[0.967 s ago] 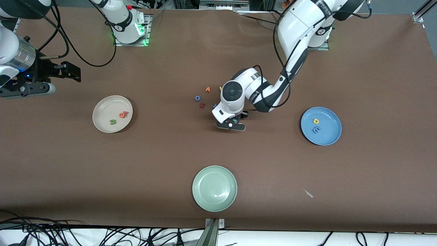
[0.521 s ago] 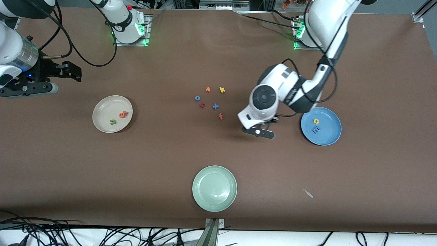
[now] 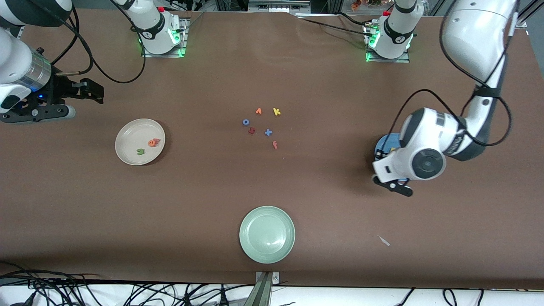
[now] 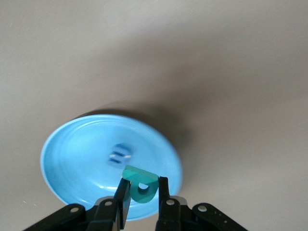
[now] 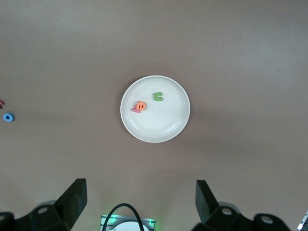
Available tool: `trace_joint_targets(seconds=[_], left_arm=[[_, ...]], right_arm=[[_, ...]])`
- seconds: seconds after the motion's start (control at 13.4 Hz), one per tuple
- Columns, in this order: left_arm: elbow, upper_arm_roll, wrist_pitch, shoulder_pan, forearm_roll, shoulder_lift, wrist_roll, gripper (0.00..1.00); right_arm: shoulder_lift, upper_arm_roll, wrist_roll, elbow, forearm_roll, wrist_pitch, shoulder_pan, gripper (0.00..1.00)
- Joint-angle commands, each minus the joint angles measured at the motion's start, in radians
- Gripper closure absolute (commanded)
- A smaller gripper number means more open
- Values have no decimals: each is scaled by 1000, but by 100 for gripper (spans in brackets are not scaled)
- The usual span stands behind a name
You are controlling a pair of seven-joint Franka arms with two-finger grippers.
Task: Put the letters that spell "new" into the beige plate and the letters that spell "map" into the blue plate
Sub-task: 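Carry the teal d to the blue plate and open the left gripper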
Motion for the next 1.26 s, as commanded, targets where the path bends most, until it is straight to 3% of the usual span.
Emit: trace_joint_targets(seconds=[0.0,0.15,0.22,0.3,0.37,0.74,0.97,1.19], left_arm=[[-165,-17,148,72,23,-29,94,100],[-226,-15,202,125,23,-46,131,92],[-224,-15,201,143,23,-46,150,73],[-220,-15,196,148,22,-46,174,11],[-214,-17,189,152,22,-60,188,0],[-62,-52,-22,137,20,-133,193,0],[102,-102,-154,137,20,-155,191,0],[248,-113,-189,142,0,-164,191,0]], right_arm=[[-9,12,11,-11,-4,10,-11,0],[-9,12,11,-11,-4,10,-12,0],[-9,10,11,-11,-4,10,-12,0],[-9,12,11,-11,-4,10,-12,0],[-8,10,11,-13,-4,10,-12,0],[5,10,13,-11,-1,36,-12,0],[8,10,11,-16,-3,31,-12,0],[8,10,11,-13,-3,28,-13,0]])
